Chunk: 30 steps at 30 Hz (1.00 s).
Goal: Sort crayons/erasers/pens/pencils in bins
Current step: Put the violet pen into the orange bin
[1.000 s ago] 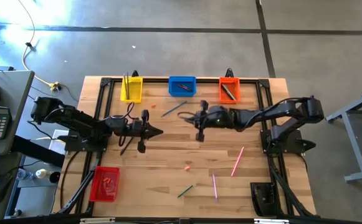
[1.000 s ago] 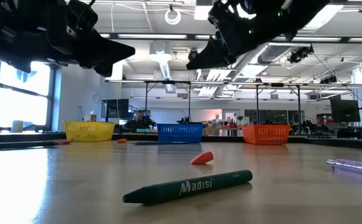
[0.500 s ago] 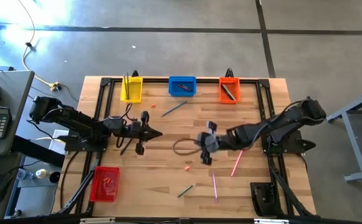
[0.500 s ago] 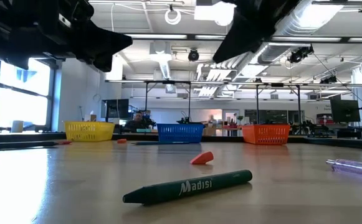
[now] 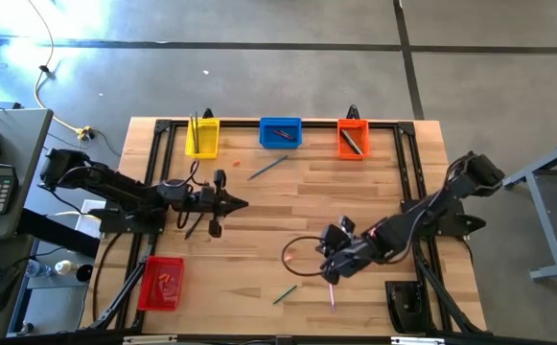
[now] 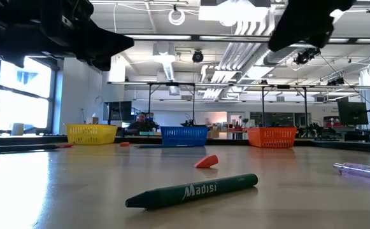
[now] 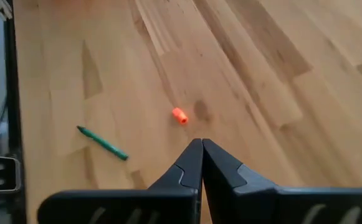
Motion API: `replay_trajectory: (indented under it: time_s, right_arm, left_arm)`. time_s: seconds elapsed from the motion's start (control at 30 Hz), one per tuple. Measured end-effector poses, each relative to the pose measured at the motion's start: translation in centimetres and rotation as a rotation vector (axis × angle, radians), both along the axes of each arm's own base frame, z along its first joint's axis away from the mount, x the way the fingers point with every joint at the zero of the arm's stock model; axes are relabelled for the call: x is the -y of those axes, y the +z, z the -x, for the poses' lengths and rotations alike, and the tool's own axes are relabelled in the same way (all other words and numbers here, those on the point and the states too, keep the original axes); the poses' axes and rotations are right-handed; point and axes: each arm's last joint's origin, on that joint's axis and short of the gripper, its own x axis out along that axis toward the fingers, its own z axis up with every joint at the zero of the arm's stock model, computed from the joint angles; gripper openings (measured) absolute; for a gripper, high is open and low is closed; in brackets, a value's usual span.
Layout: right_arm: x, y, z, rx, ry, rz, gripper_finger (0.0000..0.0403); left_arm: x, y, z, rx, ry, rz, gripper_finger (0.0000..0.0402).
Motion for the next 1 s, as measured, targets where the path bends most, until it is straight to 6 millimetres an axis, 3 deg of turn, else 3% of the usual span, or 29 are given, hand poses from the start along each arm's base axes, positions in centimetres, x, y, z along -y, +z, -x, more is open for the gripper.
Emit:
replay_trajectory:
  time_s: [0.33,0.67,1.0]
  right_arm:
    - [-1.0,-2.2,0.6,-0.148,-0.121,-0.079,0.0000]
    - [-4.0,-2.4,-2.0,-0.480,-0.252,-0.088,0.0003]
    - [-5.6,-3.4,-4.1,-0.581,-0.352,-0.110,0.0095]
  left_arm:
    - [0.0,0.0,0.3,-0.038,0.000,0.011,0.0003]
    - [0.4,-0.5,0.4,-0.094,-0.016,0.021,0.0003]
    - [1.2,-0.6,0.4,-0.100,-0.042,0.002,0.0003]
